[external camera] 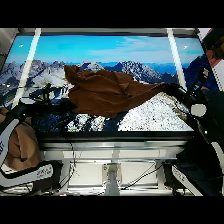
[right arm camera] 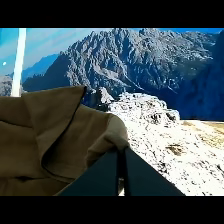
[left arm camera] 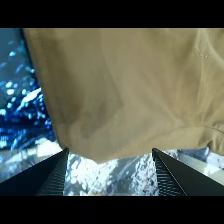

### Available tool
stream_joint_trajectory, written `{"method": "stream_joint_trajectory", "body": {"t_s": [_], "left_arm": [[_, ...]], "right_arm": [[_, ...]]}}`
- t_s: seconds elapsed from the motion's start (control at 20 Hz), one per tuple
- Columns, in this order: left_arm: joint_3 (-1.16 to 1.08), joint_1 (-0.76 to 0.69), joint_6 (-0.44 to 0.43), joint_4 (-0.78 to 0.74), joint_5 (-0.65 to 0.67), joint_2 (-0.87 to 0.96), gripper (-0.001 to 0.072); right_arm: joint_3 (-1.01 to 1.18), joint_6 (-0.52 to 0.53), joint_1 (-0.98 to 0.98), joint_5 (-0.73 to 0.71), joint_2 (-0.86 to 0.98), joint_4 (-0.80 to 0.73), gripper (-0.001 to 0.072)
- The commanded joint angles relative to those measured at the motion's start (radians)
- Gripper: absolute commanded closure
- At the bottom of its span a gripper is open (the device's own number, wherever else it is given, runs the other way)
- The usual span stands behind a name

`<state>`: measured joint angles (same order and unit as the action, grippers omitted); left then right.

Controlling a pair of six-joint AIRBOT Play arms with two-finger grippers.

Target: Fold the clothes and pants, and hang the long-sleeved shirts on hangers.

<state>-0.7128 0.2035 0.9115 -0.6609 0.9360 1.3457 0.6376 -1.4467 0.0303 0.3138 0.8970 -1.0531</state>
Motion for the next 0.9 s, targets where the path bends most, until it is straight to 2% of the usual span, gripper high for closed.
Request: {"method": "stream_joint_trajectory", "body": {"t_s": [0.0,0.25,0.4,0.85], "left_arm": [[-0.005,0.006,-0.071,0.023,-0.012,0.018,0.0103],[-0.041,0.021,-0.087,-0.033,-0.011,0.018,0.0103],[-0.041,0.021,-0.080,-0.122,-0.011,0.018,0.0104],[-0.041,-0.045,-0.083,-0.087,-0.010,0.070,0.0106]], "right_arm": [[0.000,0.000,0.000,0.004,0.000,0.000,0.0699],[0.000,0.000,0.000,0.009,0.000,0.000,0.0699],[0.000,0.000,0.000,0.010,0.000,0.000,0.0699],[0.000,-0.001,0.000,0.011,0.000,0.005,0.0699]]}}
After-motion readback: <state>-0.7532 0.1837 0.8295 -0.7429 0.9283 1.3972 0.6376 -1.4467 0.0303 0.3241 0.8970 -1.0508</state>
